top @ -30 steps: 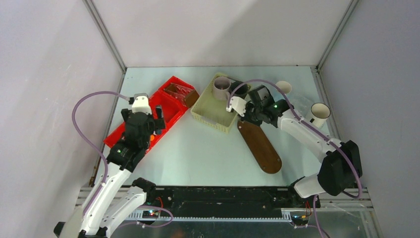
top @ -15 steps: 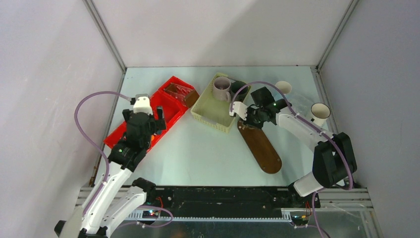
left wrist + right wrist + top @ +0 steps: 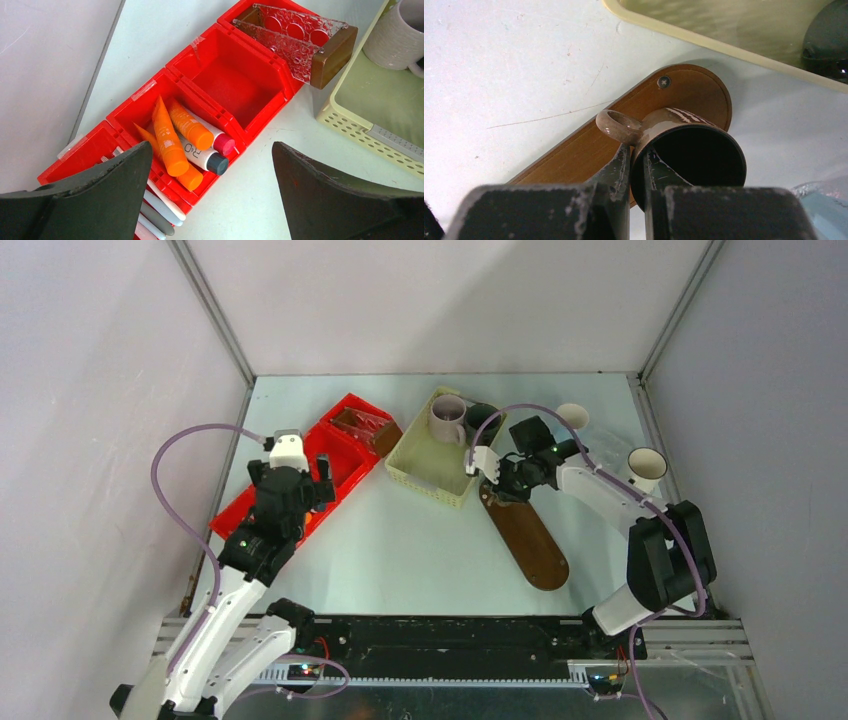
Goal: Prepare toiletry sets of a toothbrush and toothpaste on the tray
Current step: Place the cup on the tray.
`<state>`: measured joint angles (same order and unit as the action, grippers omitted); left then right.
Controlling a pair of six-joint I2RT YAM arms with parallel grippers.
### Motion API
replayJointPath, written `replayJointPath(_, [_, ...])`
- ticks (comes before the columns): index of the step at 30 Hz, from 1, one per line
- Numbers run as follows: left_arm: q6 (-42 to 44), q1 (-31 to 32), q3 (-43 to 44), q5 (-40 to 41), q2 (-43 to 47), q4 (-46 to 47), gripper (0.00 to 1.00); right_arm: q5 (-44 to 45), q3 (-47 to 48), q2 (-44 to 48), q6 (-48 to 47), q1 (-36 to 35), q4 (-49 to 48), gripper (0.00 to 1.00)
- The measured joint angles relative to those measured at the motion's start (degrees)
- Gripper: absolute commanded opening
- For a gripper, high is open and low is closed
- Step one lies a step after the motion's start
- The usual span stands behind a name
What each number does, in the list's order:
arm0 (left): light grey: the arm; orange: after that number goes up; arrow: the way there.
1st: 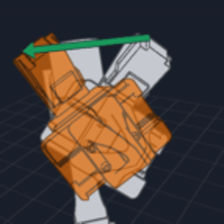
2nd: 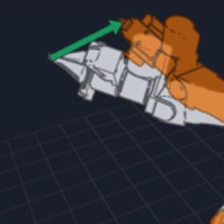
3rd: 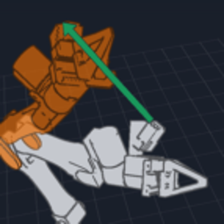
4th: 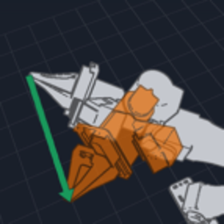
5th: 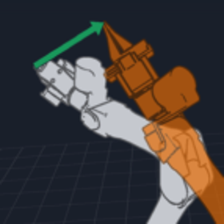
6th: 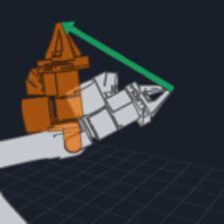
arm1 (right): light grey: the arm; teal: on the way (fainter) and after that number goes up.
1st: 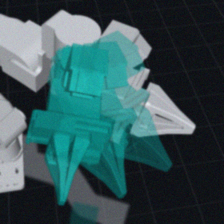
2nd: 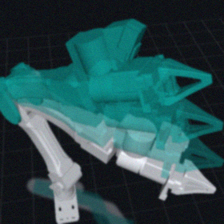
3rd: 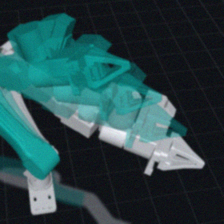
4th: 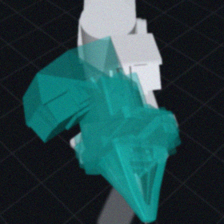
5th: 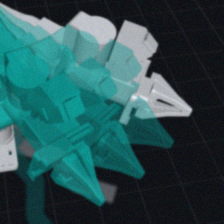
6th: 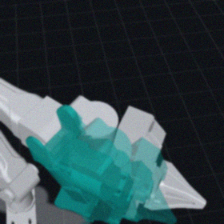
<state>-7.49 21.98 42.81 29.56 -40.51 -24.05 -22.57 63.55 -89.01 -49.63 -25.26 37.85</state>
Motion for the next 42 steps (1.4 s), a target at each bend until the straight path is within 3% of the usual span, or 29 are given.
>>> replayJointPath(19, [0.02,0.00,0.00,0.00,0.00,0.02,0.97,-2.14,0.00,-1.44,0.11,1.14,-3.04,0.12])
replayJointPath(23, [0.02,0.00,0.00,0.00,0.00,0.02,0.97,-2.29,0.00,-1.75,0.15,1.18,-3.76,0.26])
replayJointPath(35, [0.02,0.00,0.00,-0.26,0.00,0.02,0.97,-2.58,0.15,-1.73,0.92,1.11,-4.00,0.53])
replayJointPath(42, [0.02,0.00,0.00,-0.39,0.00,0.02,0.97,-2.16,2.29,4.31,4.55,1.01,-4.02,0.66])
